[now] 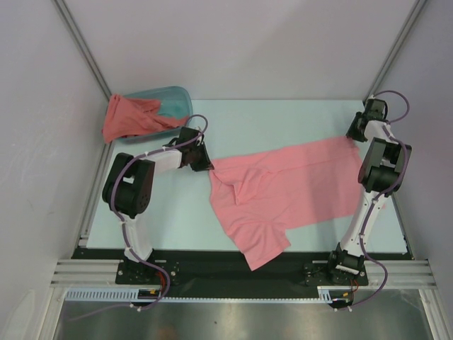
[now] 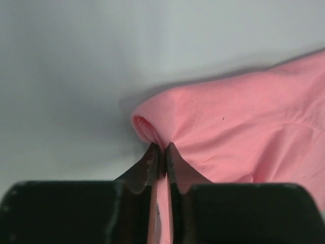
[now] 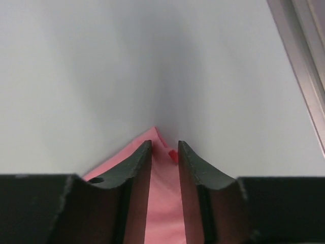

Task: Fold and stack the t-shirts
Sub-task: Fold the tshirt

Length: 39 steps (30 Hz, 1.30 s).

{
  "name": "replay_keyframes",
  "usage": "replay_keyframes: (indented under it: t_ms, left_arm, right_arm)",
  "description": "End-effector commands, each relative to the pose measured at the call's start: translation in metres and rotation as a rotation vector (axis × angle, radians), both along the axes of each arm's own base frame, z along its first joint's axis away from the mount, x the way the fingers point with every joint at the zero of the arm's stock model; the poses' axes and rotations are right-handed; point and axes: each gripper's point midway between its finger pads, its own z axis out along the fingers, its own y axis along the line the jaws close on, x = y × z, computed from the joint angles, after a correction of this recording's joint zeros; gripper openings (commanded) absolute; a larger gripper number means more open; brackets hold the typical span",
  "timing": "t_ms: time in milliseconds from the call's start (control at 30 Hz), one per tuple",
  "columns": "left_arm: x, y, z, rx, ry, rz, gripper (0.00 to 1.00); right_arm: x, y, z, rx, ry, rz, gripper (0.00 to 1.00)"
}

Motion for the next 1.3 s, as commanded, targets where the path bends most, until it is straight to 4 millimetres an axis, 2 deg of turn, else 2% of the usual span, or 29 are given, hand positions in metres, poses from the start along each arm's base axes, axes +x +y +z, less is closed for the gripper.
replay_keyframes:
  t_ms: [0,100,200,233,267,300,333,367,400,433,467,500,533,567,633,667,733,767,800,867,900,933,967,1000,1033,1100,1200,1233,1267]
  left_arm:
    - [0.022,0.003,0.014,-0.023,-0.059,0.025,0.07]
    - [0.028,0.008,0.014,-0.004,-0.069,0.04,0.0]
    - [0.033,0.011,0.016,0.013,-0.082,0.043,0.02]
    - [0.033,0.011,0.02,0.019,-0.09,0.042,0.05]
    - [0.034,0.014,0.023,0.03,-0.1,0.051,0.19]
    - [0.032,0.015,0.026,0.042,-0.108,0.052,0.26]
    - [0.029,0.019,0.036,0.057,-0.127,0.054,0.42]
    - [0.029,0.024,0.043,0.084,-0.148,0.067,0.47]
    - [0.028,0.029,0.05,0.102,-0.166,0.081,0.51]
    - [0.022,0.034,0.054,0.126,-0.164,0.08,0.53]
    - [0.017,0.037,0.071,0.132,-0.193,0.089,0.58]
    - [0.013,0.043,0.077,0.155,-0.202,0.101,0.58]
    - [0.001,0.048,0.073,0.178,-0.183,0.106,0.59]
    - [-0.005,0.048,0.093,0.165,-0.225,0.111,0.59]
    - [-0.022,0.034,0.103,0.112,-0.237,0.083,0.59]
    - [-0.04,0.028,0.094,0.082,-0.213,0.048,0.59]
    - [-0.061,-0.002,0.113,-0.044,-0.263,-0.03,0.59]
    - [-0.077,-0.009,0.1,-0.07,-0.241,-0.059,0.59]
    - [-0.086,-0.018,0.104,-0.112,-0.251,-0.087,0.59]
    - [-0.105,-0.043,0.1,-0.179,-0.251,-0.154,0.6]
    - [-0.11,-0.049,0.097,-0.179,-0.252,-0.169,0.6]
    - [-0.12,-0.06,0.092,-0.166,-0.255,-0.199,0.61]
    - [-0.125,-0.063,0.089,-0.157,-0.252,-0.2,0.62]
    - [-0.125,-0.069,0.093,-0.168,-0.279,-0.205,0.62]
    - [-0.129,-0.079,0.095,-0.19,-0.299,-0.212,0.63]
    - [-0.134,-0.082,0.085,-0.19,-0.29,-0.204,0.62]
    - [-0.135,-0.094,0.073,-0.196,-0.268,-0.22,0.59]
    - [-0.134,-0.098,0.072,-0.196,-0.262,-0.224,0.57]
    - [-0.133,-0.099,0.062,-0.18,-0.239,-0.221,0.57]
  right_arm:
    - [0.018,-0.006,0.014,-0.036,-0.035,-0.008,0.32]
    - [0.02,-0.01,0.004,-0.05,0.0,-0.035,0.25]
    - [0.029,-0.011,0.015,-0.076,-0.007,-0.045,0.24]
    - [0.028,-0.014,0.019,-0.107,-0.005,-0.064,0.26]
    - [0.027,-0.015,0.024,-0.124,-0.008,-0.079,0.29]
    - [0.027,-0.016,0.04,-0.143,-0.032,-0.093,0.32]
    - [0.024,-0.017,0.045,-0.164,-0.028,-0.124,0.4]
    - [0.022,-0.016,0.053,-0.173,-0.035,-0.134,0.43]
    - [0.021,-0.016,0.062,-0.184,-0.048,-0.15,0.47]
    - [0.018,-0.013,0.087,-0.217,-0.077,-0.172,0.51]
    - [0.012,-0.01,0.09,-0.227,-0.071,-0.186,0.54]
    - [0.008,-0.007,0.099,-0.242,-0.076,-0.198,0.56]
    - [0.0,-0.001,0.122,-0.267,-0.09,-0.213,0.6]
    - [-0.008,0.006,0.121,-0.273,-0.072,-0.213,0.61]
    - [-0.023,0.019,0.132,-0.286,-0.058,-0.209,0.64]
    - [-0.03,0.038,0.154,-0.286,-0.094,-0.185,0.65]
    - [-0.049,0.062,0.142,-0.257,-0.061,-0.148,0.66]
    - [-0.057,0.082,0.162,-0.235,-0.106,-0.113,0.66]
    - [-0.071,0.097,0.142,-0.194,-0.069,-0.094,0.66]
    - [-0.083,0.141,0.155,-0.077,-0.128,0.014,0.66]
    - [-0.092,0.168,0.152,-0.026,-0.134,0.073,0.66]
    - [-0.106,0.195,0.134,0.07,-0.113,0.141,0.66]
    - [-0.116,0.213,0.128,0.113,-0.112,0.186,0.66]
    - [-0.128,0.234,0.139,0.14,-0.148,0.232,0.66]
    - [-0.146,0.255,0.12,0.2,-0.118,0.293,0.65]
    - [-0.162,0.276,0.128,0.227,-0.158,0.358,0.62]
    - [-0.201,0.311,0.101,0.329,-0.101,0.452,0.53]
    - [-0.206,0.322,0.108,0.36,-0.139,0.485,0.47]
    - [-0.219,0.327,0.092,0.394,-0.105,0.486,0.45]
